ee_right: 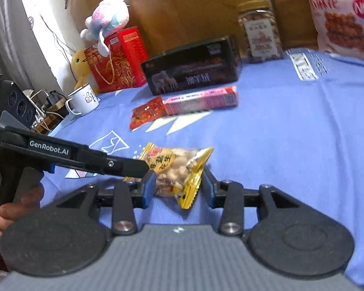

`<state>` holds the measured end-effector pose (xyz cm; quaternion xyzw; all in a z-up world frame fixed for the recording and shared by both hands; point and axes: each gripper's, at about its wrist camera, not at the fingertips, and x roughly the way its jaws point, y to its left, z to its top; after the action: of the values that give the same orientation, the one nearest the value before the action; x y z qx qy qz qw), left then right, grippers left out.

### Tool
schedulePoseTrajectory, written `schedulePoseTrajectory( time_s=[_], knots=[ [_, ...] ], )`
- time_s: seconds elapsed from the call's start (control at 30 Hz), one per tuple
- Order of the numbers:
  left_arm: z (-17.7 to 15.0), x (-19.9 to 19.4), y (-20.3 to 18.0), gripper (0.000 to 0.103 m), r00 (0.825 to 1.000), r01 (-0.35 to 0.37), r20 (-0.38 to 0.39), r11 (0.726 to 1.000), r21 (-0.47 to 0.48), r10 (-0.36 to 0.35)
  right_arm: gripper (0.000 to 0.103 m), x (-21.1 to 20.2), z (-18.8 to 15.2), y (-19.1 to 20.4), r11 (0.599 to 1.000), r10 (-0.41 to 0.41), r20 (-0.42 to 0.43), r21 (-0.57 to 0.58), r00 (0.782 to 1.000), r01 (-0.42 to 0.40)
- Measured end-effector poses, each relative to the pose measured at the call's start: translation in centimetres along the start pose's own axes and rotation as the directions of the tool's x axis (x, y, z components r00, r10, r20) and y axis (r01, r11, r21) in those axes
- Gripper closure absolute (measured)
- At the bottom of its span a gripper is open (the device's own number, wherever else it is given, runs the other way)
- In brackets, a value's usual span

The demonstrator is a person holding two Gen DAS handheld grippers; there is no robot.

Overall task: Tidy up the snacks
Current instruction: 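Lift the yellow peanut bag with both tools toward the tin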

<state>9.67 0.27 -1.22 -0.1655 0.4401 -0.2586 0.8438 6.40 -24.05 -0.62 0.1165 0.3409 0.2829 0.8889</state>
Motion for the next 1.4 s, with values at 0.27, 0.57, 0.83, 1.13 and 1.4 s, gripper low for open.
schedulePoseTrajectory(
  time_s=[0.27,0.57,0.83,1.13,1.4],
  knots=[
    [0.1,-0.4,0.0,0.068,0.999,-0.044,0.002,0.999,0.000,0.044,0.048,-0.6,-0.6,-0.1,1.000,0.021,0.023,-0.021,1.000,-0.021],
    [-0.2,-0.2,-1.5,0.065,0.994,-0.109,0.015,0.992,0.068,0.109,0.047,-0.9,-0.6,-0.5,1.000,0.017,0.033,-0.016,0.999,-0.016],
    [-0.5,-0.4,-1.7,0.065,0.992,-0.129,0.025,0.988,0.083,0.127,0.043,-1.0,-0.8,-0.5,1.000,0.022,0.032,0.008,0.999,-0.023],
    [-0.6,-0.5,-1.6,0.062,0.992,-0.122,0.029,0.989,0.082,0.120,0.039,-1.0,-0.9,-0.7,0.999,0.035,0.045,0.021,0.998,-0.036],
    [-0.6,-0.6,-1.6,0.060,0.993,-0.115,0.030,0.990,0.079,0.113,0.034,-1.0,-1.0,-0.5,0.999,0.044,0.049,0.002,0.998,-0.045]
  ],
)
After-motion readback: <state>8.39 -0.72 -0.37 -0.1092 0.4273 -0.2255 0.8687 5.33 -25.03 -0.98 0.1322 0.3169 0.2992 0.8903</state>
